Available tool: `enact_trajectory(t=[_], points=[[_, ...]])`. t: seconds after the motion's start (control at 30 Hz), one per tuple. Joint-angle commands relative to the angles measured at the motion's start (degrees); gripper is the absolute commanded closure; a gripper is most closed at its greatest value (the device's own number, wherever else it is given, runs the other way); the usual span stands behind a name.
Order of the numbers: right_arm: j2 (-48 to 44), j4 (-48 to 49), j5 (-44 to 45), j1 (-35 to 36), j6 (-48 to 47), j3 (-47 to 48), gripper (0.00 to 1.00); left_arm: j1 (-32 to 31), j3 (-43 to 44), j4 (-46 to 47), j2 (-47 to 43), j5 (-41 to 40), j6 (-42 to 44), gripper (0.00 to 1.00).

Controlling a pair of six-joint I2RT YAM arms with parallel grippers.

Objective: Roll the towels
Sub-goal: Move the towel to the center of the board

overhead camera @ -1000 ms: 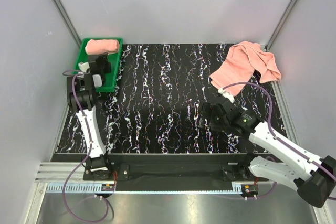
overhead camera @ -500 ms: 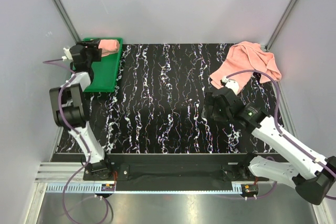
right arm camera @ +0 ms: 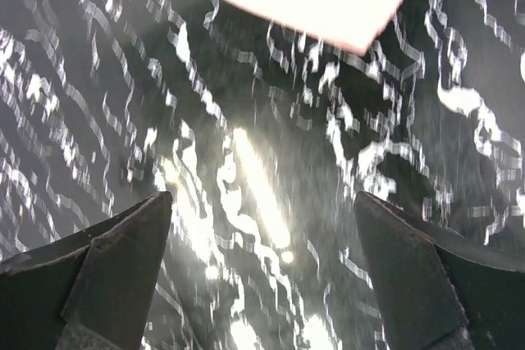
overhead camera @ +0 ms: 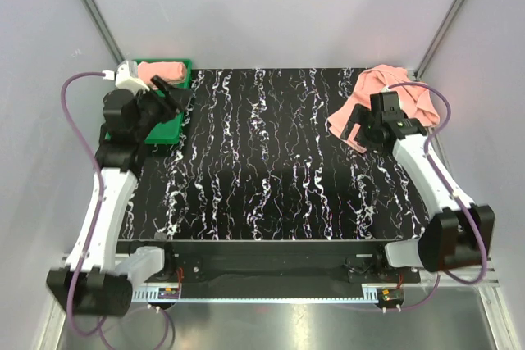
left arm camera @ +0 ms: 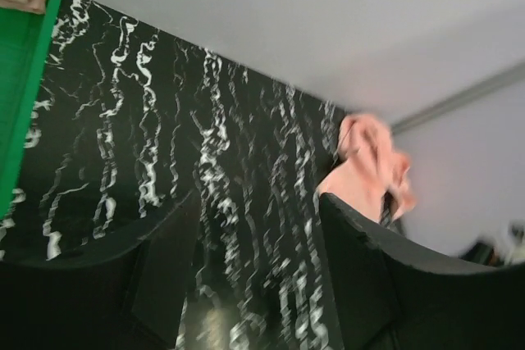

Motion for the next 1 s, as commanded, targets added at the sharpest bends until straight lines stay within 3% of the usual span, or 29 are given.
enact_trajectory(t=[0.0,0.13,0.27,0.43,0.77,0.97], points=[[7.7,4.4,-4.1,-3.3,-3.3,5.1,0.0,-1.5,1.3,-18.3,-6.3,-1.9,23.2,0.35],[18.9,4.8,-4.6,-4.6,-3.5,12.4,0.04,-5.7,-2.3,-21.4,-10.5,-12.8,27.2,0.33],[29.3,3.4,-4.4,-4.5,-4.3,22.6,0.12,-6.5,-7.5,-19.2,-12.1,-11.1,26.9,0.34],[39.6,0.0,-2.6,-3.5,-6.3,32.5,0.18,-6.5,-5.4,-22.7,-8.4,-14.7,27.1,0.36],[57.8,-9.5,4.1,2.5,-10.4,55.7,0.19,-6.5,-5.6,-23.1,-7.8,-14.4,27.3,0.34],[64.7,-12.8,7.7,3.6,-11.4,63.1,0.19,-6.5,-5.7,-23.4,-7.2,-14.5,27.3,0.34]])
